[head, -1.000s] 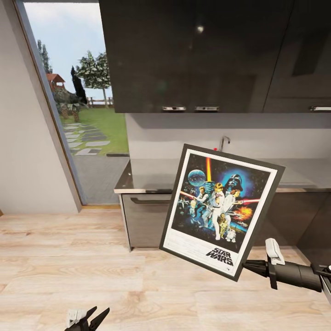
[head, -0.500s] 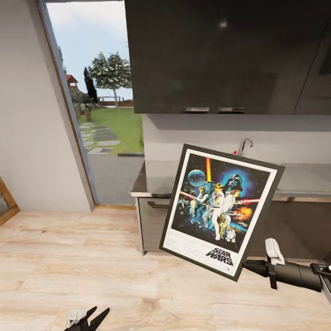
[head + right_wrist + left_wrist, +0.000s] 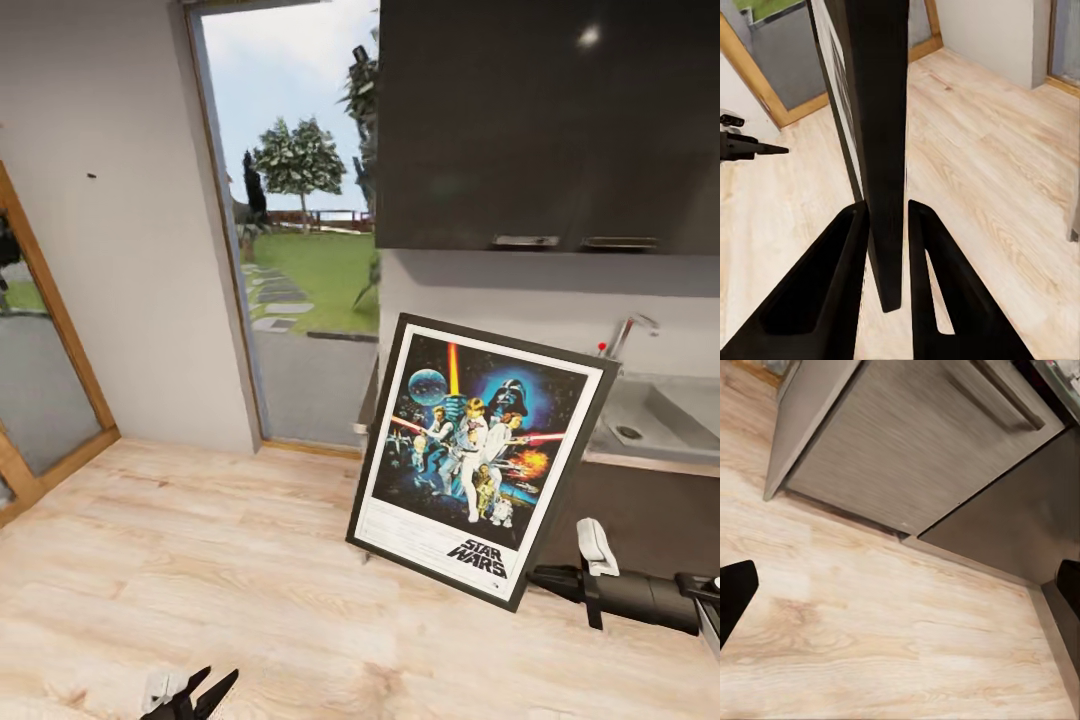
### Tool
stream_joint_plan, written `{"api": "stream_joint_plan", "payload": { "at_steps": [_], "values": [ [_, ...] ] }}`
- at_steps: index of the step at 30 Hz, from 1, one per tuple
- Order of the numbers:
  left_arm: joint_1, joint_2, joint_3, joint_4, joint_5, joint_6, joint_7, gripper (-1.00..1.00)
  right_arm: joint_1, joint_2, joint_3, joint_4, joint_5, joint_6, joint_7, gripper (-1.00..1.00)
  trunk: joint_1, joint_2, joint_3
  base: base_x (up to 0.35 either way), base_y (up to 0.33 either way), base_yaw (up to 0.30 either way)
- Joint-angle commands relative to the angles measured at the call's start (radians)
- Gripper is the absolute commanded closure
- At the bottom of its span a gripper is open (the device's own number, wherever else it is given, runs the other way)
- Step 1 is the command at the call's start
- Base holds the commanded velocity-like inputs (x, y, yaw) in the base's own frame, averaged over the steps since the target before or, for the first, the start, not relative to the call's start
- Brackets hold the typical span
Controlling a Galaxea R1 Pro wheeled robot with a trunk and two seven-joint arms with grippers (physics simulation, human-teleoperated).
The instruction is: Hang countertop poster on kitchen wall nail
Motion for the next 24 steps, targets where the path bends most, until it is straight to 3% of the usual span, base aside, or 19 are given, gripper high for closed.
{"api": "stream_joint_plan", "payload": {
  "at_steps": [1,17,24],
  "values": [
    [-0.001,0.000,0.008,0.001,-0.007,-0.005,-0.002,-1.00,-0.001,0.000,-0.001,-0.001,-0.002,0.013,0.005,1.00,0.001,-0.002,-0.002,0.132,0.275,0.290],
    [-0.001,0.000,0.008,0.001,-0.007,-0.005,-0.002,-1.00,-0.001,0.000,-0.001,-0.001,-0.002,0.011,0.005,1.00,0.001,-0.002,-0.004,0.130,0.276,0.284],
    [-0.001,0.000,0.008,0.001,-0.007,-0.005,-0.002,-1.00,-0.001,0.000,-0.001,-0.001,-0.001,0.012,0.005,1.00,0.001,-0.002,-0.005,0.202,0.251,0.061]
  ]
}}
